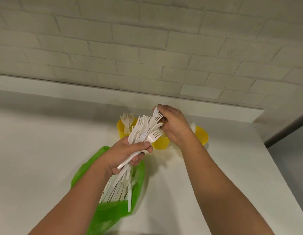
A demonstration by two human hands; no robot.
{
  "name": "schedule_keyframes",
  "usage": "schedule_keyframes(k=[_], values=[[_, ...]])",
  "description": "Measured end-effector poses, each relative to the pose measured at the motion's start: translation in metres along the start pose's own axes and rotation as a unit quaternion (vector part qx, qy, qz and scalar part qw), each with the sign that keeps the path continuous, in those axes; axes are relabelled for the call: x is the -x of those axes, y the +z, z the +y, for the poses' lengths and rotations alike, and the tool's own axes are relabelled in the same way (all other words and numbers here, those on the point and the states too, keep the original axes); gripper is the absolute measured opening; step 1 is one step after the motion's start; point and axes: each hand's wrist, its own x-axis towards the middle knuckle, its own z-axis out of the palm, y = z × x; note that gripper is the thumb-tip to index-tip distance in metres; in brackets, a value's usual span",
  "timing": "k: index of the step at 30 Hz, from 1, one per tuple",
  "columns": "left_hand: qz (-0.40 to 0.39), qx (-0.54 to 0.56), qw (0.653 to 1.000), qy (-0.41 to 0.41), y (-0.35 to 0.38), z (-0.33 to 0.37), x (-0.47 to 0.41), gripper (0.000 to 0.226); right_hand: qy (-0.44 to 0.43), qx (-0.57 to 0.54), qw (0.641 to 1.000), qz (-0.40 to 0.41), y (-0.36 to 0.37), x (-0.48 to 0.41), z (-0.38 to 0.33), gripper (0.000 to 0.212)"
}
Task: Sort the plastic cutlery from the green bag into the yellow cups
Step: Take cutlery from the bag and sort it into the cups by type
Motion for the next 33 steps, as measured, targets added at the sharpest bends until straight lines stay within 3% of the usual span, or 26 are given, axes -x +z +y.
schedule_keyframes(k=[3, 6, 8, 12, 17, 20, 22, 24, 27, 33], values=[[0.011, -0.023, 0.999, -0.02, -0.002, 0.0, 0.004, 0.027, -0.072, -0.048, 0.989, 0.123, -0.005, -0.007, -0.005, 0.023], [0.018, -0.034, 0.999, -0.023, -0.004, -0.003, 0.007, 0.036, -0.204, -0.037, 0.935, 0.289, -0.016, -0.01, -0.022, 0.028], [0.029, -0.047, 0.998, -0.007, -0.003, -0.004, 0.006, 0.034, -0.283, 0.031, 0.895, 0.345, -0.025, -0.008, -0.03, 0.026], [0.06, -0.028, 0.997, 0.032, 0.005, -0.004, 0.0, 0.024, -0.336, 0.236, 0.869, 0.277, -0.035, -0.002, -0.014, 0.006], [0.105, -0.021, 0.99, 0.092, 0.022, -0.006, -0.014, 0.021, -0.27, 0.417, 0.851, 0.169, -0.041, -0.001, 0.026, 0.015], [0.127, -0.057, 0.98, 0.142, 0.031, -0.007, -0.021, 0.014, -0.244, 0.497, 0.82, 0.146, -0.049, 0.005, 0.04, 0.037], [0.134, -0.093, 0.973, 0.163, 0.033, -0.008, -0.024, 0.01, -0.261, 0.511, 0.799, 0.179, -0.049, 0.018, 0.043, 0.051], [0.145, -0.121, 0.966, 0.175, 0.033, -0.009, -0.026, 0.013, -0.29, 0.474, 0.806, 0.201, -0.045, 0.032, 0.04, 0.054], [0.162, -0.127, 0.961, 0.185, 0.034, -0.01, -0.028, 0.017, -0.305, 0.428, 0.828, 0.194, -0.045, 0.037, 0.035, 0.043], [0.186, -0.12, 0.957, 0.19, 0.03, -0.013, -0.029, 0.016, -0.217, 0.513, 0.824, 0.097, -0.057, 0.029, 0.048, 0.018]])
